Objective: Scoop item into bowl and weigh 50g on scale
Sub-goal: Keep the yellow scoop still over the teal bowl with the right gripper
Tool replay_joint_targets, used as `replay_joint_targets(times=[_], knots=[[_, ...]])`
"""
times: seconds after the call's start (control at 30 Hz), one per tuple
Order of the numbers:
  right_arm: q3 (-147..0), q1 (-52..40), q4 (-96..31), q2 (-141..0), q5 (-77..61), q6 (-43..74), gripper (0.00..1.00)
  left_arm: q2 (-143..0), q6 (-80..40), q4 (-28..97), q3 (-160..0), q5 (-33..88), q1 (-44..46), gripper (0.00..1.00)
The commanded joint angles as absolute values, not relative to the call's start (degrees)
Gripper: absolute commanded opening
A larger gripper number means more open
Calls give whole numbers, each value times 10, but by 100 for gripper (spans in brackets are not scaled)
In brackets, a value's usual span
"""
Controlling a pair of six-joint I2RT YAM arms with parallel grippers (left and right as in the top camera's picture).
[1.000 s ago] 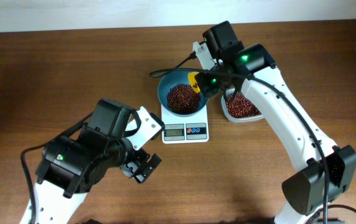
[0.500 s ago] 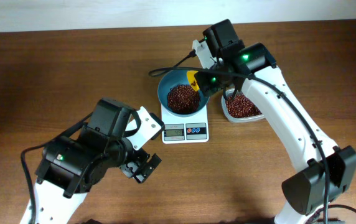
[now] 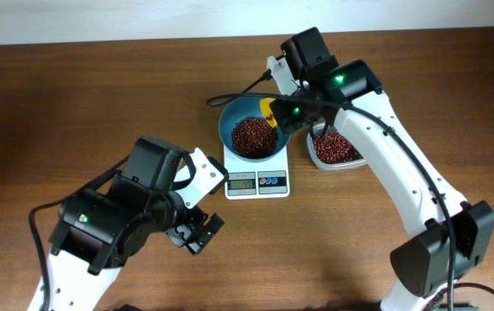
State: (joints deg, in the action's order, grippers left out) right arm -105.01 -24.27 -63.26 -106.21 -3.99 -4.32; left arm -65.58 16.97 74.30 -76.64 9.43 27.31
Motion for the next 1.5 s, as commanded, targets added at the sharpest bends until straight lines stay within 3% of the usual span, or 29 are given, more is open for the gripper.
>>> replay_joint_targets(times=[0.0,1.47], knots=[[-1063,-248,-631,-1071,-29,-42,4,-657,178,742,-764,92,272,99],[-1077,-248,-626,-1076,-25,-40,4,-657,178,742,-764,92,272,99]])
